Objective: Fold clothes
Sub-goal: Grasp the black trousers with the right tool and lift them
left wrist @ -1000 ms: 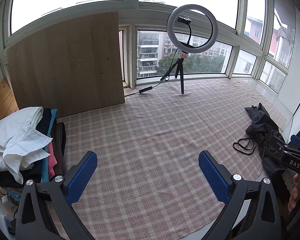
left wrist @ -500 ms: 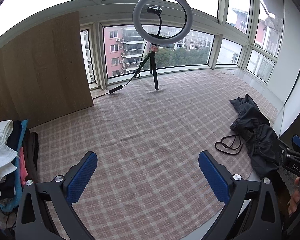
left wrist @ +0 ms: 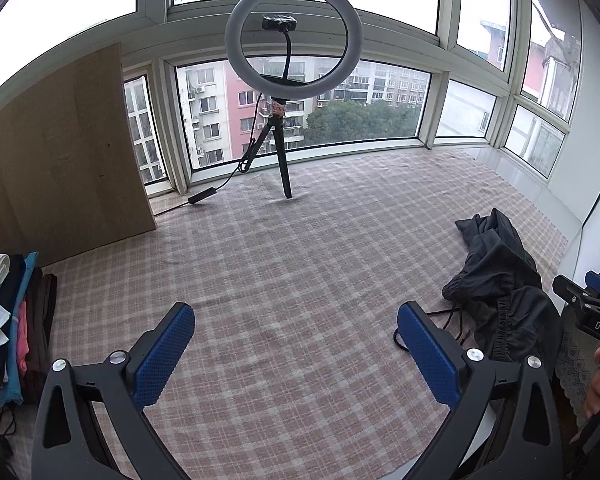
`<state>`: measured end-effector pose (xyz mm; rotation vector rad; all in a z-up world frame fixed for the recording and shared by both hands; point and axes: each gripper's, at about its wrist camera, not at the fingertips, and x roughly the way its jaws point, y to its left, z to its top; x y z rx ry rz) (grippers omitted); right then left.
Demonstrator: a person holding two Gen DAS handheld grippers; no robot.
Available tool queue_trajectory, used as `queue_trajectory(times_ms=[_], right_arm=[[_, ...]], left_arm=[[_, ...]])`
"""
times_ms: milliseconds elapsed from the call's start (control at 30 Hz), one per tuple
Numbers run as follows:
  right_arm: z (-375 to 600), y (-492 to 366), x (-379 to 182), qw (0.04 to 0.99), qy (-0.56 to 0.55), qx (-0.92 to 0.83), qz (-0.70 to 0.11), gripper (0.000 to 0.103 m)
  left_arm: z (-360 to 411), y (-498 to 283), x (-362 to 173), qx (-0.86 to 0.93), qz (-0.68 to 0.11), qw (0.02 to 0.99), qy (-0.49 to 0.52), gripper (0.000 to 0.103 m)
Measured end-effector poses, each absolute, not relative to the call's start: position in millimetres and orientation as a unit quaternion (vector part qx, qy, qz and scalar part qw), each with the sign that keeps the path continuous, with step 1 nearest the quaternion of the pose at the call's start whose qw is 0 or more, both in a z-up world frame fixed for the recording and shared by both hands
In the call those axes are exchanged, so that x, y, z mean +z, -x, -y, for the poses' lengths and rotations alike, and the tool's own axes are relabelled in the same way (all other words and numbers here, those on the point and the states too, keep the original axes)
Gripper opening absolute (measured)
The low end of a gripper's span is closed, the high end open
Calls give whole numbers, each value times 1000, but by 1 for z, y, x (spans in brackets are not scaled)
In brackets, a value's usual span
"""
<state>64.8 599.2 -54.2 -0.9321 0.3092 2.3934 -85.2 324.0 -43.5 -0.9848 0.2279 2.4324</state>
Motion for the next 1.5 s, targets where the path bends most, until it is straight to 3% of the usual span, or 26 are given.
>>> queue_trajectory(times_ms=[200,300,467,600,833,867,900,967,1067,1267,1400,1500], right_arm=[[-735,-97,-57,289,358,871,-170,103],[-772,-90,-73,235,395,870,-181,103],[-753,-46,-130,125,500,848,-121,103],[-730,-22,-173,98,549,829,-51,103],[-715,-52,-198,50,571,817,-53,102],[-713,-57,-200,47,570,819,-51,82],[-713,-61,-200,37,569,819,-63,36],[-724,-69,-187,24,553,824,-123,12],[-746,-80,-137,47,507,846,-156,8],[-768,-55,25,46,356,921,-150,6],[-719,11,101,-25,292,951,-103,6],[-668,79,114,-112,297,942,-108,6]], left_arm=[[-362,112,-35,895,-80,247,362,102],[-379,123,-35,893,-82,242,370,102],[-399,131,-42,885,-84,237,391,102],[-408,128,-51,876,-95,238,410,102],[-414,128,-71,861,-108,244,434,102],[-415,128,-73,859,-108,245,437,102],[-417,129,-74,857,-107,248,439,102],[-419,130,-74,855,-105,253,441,102],[-414,131,-62,862,-102,255,426,102],[-383,135,-34,885,-85,242,390,102],[-349,140,-22,900,-62,216,375,102],[-323,143,-21,909,-47,189,369,102]])
